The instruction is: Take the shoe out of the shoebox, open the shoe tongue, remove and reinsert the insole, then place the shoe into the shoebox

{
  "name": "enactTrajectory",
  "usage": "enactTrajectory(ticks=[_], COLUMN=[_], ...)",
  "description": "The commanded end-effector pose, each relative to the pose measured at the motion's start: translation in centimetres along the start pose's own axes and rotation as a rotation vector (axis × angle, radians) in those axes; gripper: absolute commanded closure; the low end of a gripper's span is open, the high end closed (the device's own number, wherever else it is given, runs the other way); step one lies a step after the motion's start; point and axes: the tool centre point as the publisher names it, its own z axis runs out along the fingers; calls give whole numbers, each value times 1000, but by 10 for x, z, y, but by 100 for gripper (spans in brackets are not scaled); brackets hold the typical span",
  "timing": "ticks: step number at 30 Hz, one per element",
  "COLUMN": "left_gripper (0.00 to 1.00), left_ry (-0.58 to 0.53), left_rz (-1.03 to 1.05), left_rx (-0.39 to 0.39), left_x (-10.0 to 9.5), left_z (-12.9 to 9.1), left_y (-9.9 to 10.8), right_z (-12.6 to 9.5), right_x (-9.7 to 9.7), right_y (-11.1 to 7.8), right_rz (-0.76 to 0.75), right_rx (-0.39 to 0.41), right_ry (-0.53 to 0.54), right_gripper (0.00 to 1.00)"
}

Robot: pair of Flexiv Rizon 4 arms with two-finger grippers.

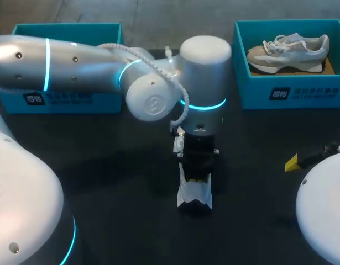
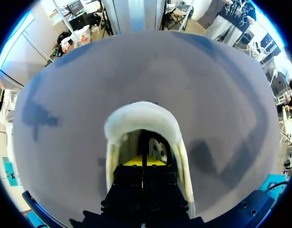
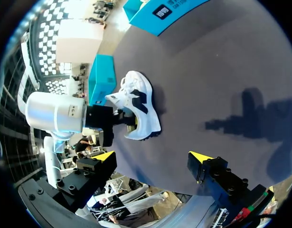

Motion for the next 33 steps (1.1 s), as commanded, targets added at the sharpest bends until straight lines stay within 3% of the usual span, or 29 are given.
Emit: enactTrajectory(ticks=[1, 6, 13, 19, 28, 33], left_gripper=[100, 100, 100, 100, 100, 100], left_ry=[-7, 9, -4, 44, 202, 221], left_rz=[6, 8, 15, 25, 68, 62], left_rx=[3, 4, -19, -38, 27, 34], left_x=[0, -1, 3, 7, 7, 7], left_z=[16, 20, -8, -15, 16, 30], left_y=[1, 1, 4, 7, 9, 6], right_z=[-3, -3, -3, -3, -3, -3], right_x=[1, 1, 1, 1, 1, 1], right_y=[-6, -6, -6, -6, -6, -6], right_rz=[2, 2, 2, 2, 2, 2], right_rx=[-8, -8, -8, -8, -8, -8], right_ry=[-5, -5, -5, -5, -5, -5], right_gripper=[0, 0, 0, 0, 0, 0])
